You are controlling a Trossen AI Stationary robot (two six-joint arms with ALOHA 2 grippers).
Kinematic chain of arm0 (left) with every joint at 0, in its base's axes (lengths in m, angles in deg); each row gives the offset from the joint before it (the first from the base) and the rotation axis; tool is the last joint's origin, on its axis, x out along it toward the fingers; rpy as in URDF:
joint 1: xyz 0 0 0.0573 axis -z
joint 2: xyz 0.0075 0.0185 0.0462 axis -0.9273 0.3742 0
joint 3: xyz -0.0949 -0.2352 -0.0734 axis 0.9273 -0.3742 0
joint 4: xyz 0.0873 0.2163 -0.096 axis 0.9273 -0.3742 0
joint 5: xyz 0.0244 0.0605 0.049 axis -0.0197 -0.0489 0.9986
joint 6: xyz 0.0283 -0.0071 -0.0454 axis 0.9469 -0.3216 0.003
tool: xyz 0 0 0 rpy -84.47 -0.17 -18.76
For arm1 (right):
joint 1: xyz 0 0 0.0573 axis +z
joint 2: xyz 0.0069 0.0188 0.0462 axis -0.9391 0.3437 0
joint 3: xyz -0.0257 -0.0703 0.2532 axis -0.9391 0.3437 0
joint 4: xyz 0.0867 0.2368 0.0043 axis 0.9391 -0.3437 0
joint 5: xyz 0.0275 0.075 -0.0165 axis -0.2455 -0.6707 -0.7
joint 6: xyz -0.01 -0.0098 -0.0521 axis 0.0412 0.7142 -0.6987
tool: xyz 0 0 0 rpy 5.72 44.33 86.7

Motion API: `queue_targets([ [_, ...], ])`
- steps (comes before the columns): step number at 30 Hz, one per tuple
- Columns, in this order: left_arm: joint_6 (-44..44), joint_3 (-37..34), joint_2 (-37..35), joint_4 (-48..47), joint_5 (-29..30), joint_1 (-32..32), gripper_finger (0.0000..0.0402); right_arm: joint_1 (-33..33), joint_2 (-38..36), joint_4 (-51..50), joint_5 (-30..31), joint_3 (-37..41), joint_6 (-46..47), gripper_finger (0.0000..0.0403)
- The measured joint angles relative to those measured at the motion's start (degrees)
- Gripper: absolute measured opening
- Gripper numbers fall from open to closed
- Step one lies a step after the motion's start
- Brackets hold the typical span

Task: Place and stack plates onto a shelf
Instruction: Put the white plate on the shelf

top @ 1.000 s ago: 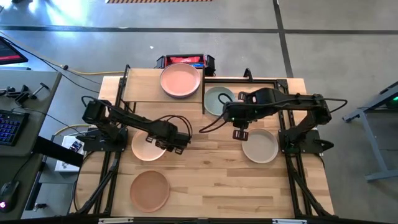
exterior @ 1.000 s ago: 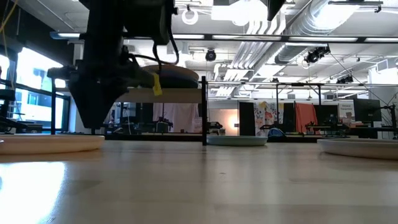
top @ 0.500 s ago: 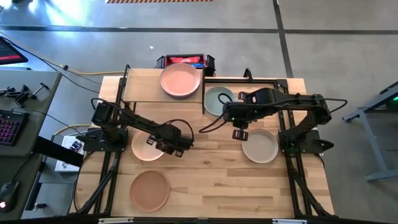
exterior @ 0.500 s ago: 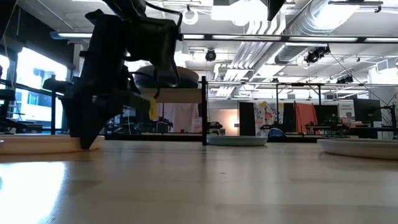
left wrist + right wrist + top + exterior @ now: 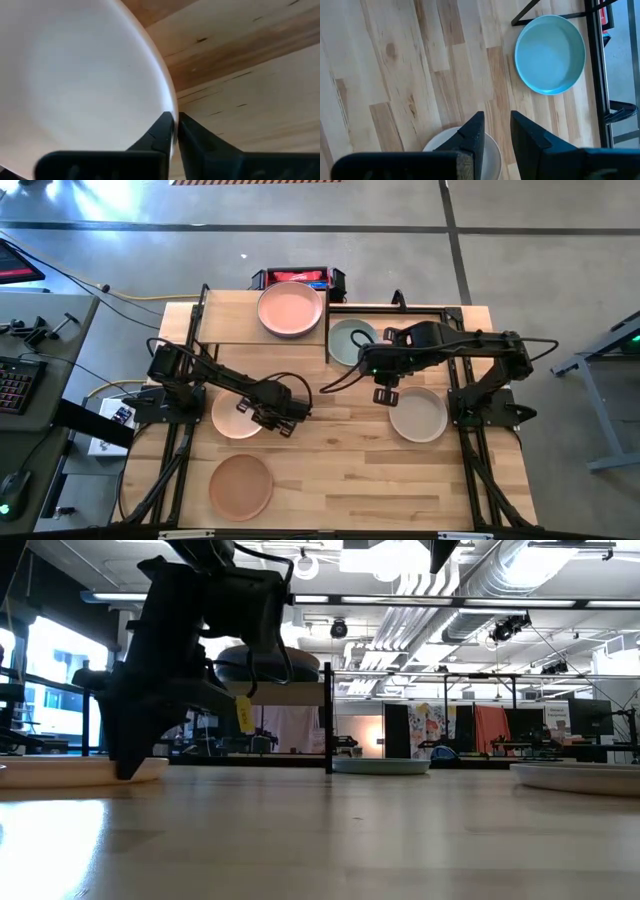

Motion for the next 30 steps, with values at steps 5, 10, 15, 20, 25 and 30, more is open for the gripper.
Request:
queue_targets([
  [5,1.6,0.0,-0.1,-0.1,-0.2,0.1,0.0007,0.0,0.0,0.0,0.0,0.0,-0.1,0.0071],
  [10,2.5,0.0,-1.7,-0.2,-1.0,1.2,0.0003,0.0,0.0,0.0,0.0,0.0,-0.5,0.0071],
  [15,2.5,0.0,-4.9,-0.6,-1.0,2.8,0.0002,0.0,0.0,0.1,0.0,0.0,-0.7,0.0071],
  [20,2.5,0.0,-9.1,-0.7,-1.0,4.7,0.0001,0.0,0.0,0.5,0.0,0.0,-1.5,0.0071],
  [25,2.5,0.0,-14.7,-1.0,-1.0,6.7,0.0001,0.0,0.0,0.7,0.0,0.0,-1.5,0.0071],
  [30,2.0,0.0,-21.6,-1.7,-0.8,8.4,0.0001,0.0,0.0,0.7,0.0,0.0,-1.5,0.0071],
])
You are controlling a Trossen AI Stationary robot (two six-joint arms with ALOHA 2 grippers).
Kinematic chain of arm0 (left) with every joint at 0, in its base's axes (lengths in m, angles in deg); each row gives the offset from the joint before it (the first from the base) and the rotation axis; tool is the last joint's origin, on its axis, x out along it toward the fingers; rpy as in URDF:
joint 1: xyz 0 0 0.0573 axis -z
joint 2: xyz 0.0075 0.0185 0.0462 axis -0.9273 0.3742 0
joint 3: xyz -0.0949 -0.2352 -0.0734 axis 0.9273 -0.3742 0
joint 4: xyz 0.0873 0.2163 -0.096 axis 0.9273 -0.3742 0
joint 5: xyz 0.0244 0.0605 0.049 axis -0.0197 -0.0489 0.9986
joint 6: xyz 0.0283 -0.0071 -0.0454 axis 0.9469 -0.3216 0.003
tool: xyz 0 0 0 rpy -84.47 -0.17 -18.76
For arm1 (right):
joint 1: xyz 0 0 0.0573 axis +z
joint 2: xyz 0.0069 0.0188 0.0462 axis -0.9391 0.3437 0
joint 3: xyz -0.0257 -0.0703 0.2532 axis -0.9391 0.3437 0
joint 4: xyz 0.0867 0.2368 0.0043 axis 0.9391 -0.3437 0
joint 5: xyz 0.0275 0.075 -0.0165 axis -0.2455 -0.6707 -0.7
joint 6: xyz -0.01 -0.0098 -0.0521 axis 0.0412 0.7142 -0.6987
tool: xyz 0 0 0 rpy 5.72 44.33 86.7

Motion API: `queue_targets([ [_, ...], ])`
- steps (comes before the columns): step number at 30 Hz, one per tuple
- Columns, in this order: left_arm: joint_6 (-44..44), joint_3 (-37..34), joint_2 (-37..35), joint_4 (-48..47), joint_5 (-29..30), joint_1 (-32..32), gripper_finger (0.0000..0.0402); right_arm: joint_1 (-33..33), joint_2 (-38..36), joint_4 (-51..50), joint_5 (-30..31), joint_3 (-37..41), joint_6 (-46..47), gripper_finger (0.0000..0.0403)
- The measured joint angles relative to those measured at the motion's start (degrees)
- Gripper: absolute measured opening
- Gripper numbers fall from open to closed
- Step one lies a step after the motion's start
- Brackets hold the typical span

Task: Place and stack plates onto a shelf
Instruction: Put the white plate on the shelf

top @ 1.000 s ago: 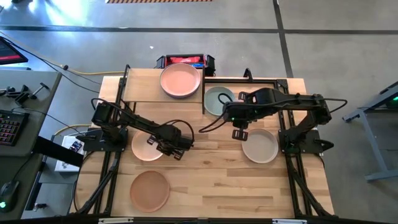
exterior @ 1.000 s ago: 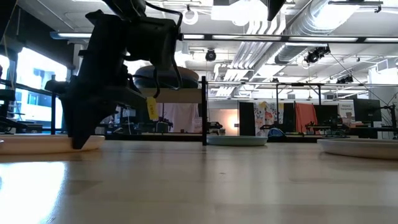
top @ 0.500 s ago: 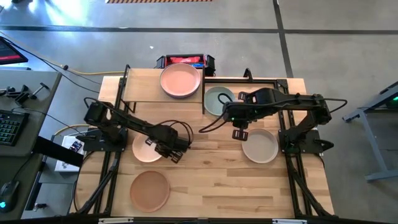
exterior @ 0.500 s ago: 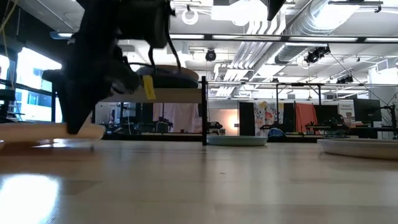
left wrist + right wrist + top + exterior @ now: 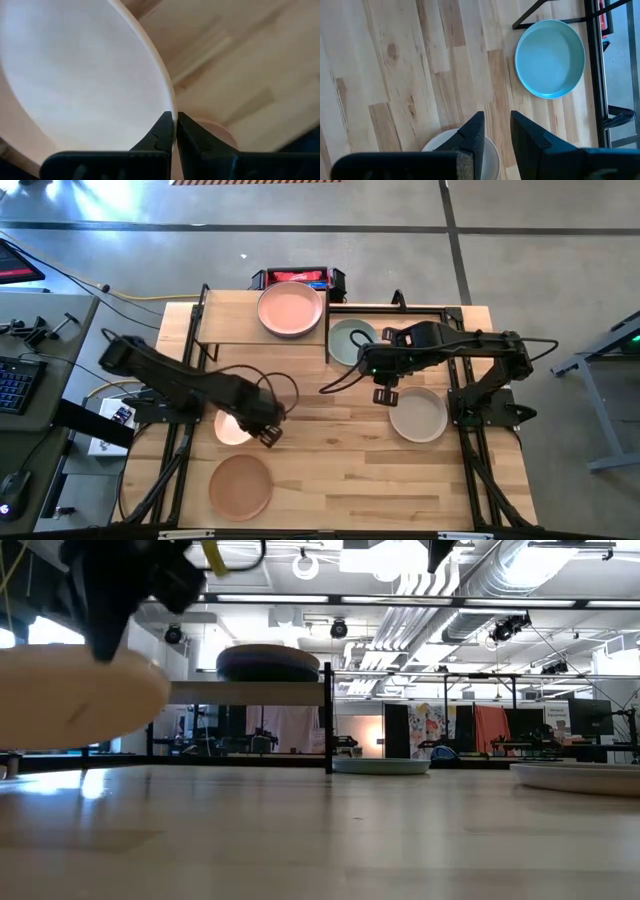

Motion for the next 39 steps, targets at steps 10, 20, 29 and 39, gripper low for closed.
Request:
queue_targets([
  [10,0.0,0.0,-13.8,-0.3,0.1,3.1,0.0001,0.0,0.0,0.5,0.0,0.0,0.0,0.0071],
  [20,-1.0,0.0,-24.7,0.0,0.0,5.9,0.0001,-0.4,0.0,0.7,0.0,0.0,3.0,0.0071],
  [29,4.5,0.0,-30.4,0.1,3.4,5.8,0.0001,-2.9,0.0,0.7,0.0,0.0,6.5,0.0071],
  [39,22.6,4.8,-31.1,0.0,8.2,5.8,0.0001,-6.5,0.0,0.7,0.0,0.0,7.9,0.0071],
])
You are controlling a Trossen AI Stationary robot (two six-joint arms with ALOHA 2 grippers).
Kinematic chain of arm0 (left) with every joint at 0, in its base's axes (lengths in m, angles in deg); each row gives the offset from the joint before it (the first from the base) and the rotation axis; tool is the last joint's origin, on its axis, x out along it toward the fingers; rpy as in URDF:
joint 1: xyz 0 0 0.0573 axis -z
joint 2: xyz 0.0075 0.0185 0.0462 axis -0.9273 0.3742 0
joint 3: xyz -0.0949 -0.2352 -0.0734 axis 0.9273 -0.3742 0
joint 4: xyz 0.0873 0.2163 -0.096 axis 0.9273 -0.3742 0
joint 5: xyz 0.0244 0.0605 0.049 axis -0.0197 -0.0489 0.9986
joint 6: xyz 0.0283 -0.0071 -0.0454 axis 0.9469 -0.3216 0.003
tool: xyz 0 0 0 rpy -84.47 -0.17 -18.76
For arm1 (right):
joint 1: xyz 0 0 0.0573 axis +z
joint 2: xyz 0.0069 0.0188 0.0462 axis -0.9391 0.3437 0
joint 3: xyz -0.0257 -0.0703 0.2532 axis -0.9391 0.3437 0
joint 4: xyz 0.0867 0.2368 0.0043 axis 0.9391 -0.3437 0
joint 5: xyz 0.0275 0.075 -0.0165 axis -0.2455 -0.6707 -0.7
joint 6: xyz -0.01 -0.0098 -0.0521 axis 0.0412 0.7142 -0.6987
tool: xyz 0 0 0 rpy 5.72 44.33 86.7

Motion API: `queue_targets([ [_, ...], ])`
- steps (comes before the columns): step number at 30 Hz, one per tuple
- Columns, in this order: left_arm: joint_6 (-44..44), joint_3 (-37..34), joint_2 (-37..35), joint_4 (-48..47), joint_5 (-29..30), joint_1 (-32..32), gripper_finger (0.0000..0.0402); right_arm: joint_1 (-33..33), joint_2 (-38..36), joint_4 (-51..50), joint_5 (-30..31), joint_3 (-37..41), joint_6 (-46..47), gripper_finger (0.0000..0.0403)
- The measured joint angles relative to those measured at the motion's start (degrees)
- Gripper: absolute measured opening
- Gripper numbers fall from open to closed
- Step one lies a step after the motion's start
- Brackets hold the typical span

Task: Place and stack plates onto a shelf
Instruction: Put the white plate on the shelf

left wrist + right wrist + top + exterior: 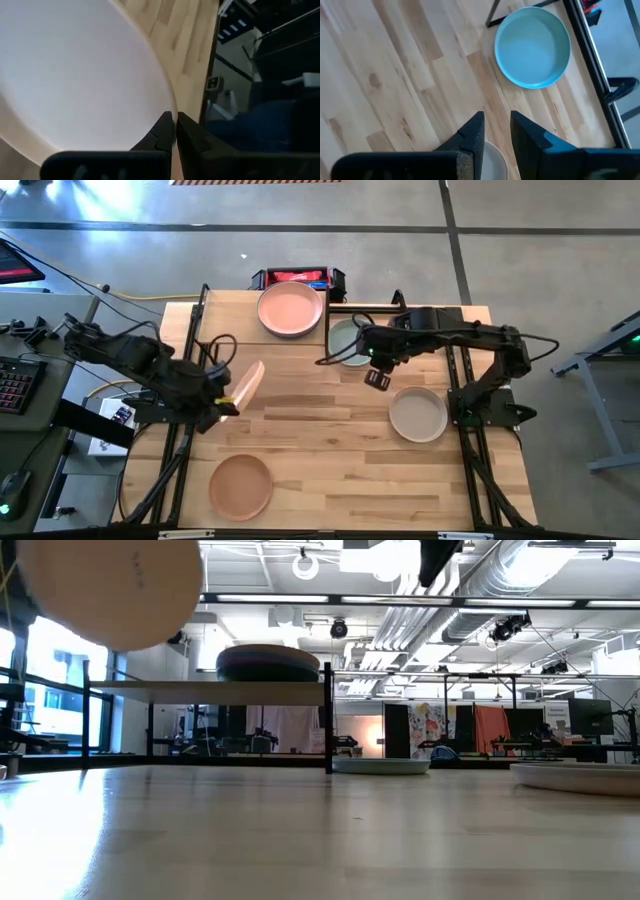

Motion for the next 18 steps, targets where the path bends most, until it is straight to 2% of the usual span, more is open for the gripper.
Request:
queue_targets([
  [5,10.4,3.2,0.0,-4.5,7.3,0.0,0.0001,-1.2,0.0,0.0,0.0,0.0,1.6,0.0071],
  [9,15.5,5.5,0.0,-11.3,13.9,-0.5,0.0002,-1.8,0.0,0.5,0.0,0.0,1.6,0.0071],
  [13,20.5,7.1,0.0,-19.1,19.7,-2.5,0.0003,-1.8,0.0,2.2,1.0,0.0,1.6,0.0071],
  [18,32.1,7.3,0.0,-24.9,26.8,-6.2,0.0004,-1.9,0.0,3.4,2.5,0.0,3.5,0.0071],
])
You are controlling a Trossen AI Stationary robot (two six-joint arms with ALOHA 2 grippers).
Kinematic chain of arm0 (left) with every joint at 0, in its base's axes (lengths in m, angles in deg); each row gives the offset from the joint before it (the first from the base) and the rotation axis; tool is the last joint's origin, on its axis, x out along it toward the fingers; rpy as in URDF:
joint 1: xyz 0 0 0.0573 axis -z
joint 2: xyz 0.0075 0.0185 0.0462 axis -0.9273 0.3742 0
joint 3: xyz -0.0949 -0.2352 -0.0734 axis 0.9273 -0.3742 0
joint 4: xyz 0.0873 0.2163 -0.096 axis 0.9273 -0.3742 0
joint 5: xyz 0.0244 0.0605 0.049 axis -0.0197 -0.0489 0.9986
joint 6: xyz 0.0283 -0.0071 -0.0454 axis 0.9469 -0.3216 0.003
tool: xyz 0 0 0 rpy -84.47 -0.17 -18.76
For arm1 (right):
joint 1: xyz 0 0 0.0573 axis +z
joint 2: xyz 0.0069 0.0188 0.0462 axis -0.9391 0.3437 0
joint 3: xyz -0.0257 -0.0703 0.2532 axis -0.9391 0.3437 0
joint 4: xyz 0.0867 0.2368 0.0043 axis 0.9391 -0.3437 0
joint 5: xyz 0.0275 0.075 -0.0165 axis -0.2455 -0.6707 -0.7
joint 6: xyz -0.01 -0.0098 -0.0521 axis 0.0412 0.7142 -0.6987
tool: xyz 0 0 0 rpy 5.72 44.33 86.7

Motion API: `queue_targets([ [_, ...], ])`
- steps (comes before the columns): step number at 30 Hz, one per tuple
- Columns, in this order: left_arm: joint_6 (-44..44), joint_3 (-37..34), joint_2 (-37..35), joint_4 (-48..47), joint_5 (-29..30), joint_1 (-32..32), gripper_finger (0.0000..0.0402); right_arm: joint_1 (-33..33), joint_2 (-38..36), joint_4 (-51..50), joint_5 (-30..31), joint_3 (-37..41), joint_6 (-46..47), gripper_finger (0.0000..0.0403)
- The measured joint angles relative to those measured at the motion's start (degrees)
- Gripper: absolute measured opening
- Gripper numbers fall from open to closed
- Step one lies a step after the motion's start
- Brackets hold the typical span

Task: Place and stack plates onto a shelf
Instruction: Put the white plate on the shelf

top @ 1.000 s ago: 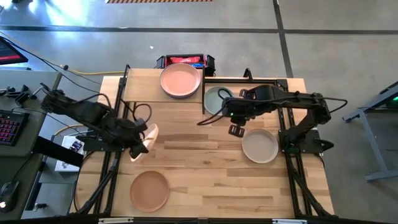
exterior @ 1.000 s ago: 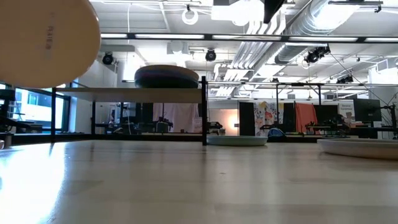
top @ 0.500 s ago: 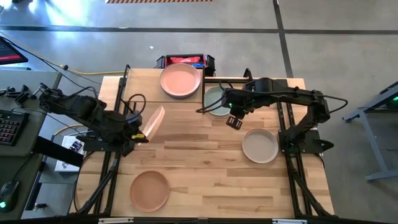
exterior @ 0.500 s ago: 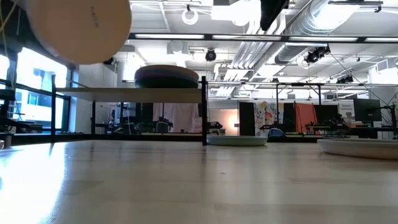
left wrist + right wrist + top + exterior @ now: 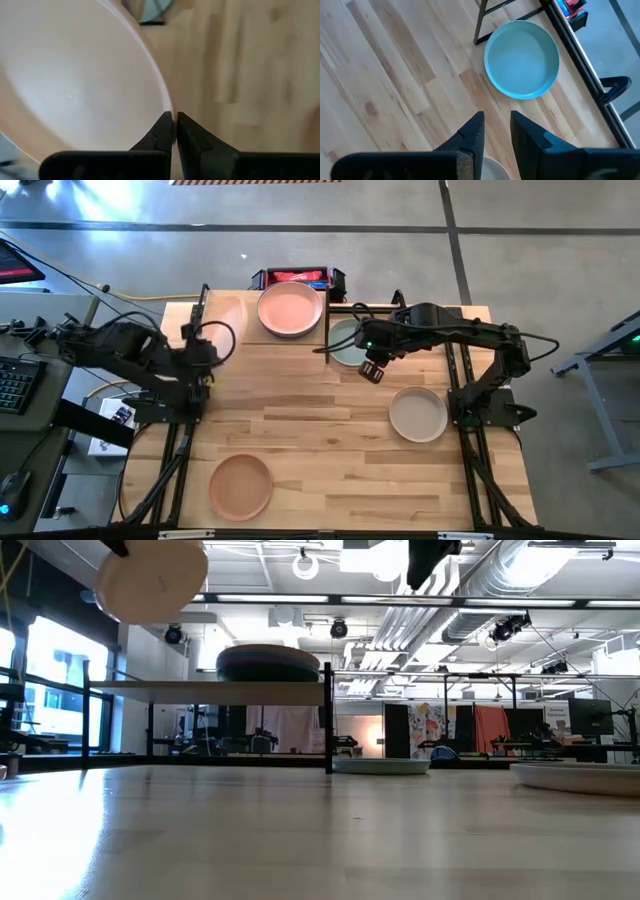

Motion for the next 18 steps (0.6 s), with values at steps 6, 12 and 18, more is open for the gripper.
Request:
queue_targets([
  [6,10.7,0.0,0.0,-1.6,1.7,-6.8,0.0004,0.0,0.0,0.0,0.0,0.0,2.8,0.0071],
  [12,18.9,0.0,0.8,-3.0,1.2,-15.1,0.0003,0.0,0.0,0.9,0.0,0.0,3.2,0.0071],
  [18,25.2,0.0,3.5,-2.1,-1.8,-21.9,0.0002,0.0,0.0,2.5,0.0,0.0,3.2,0.0071],
])
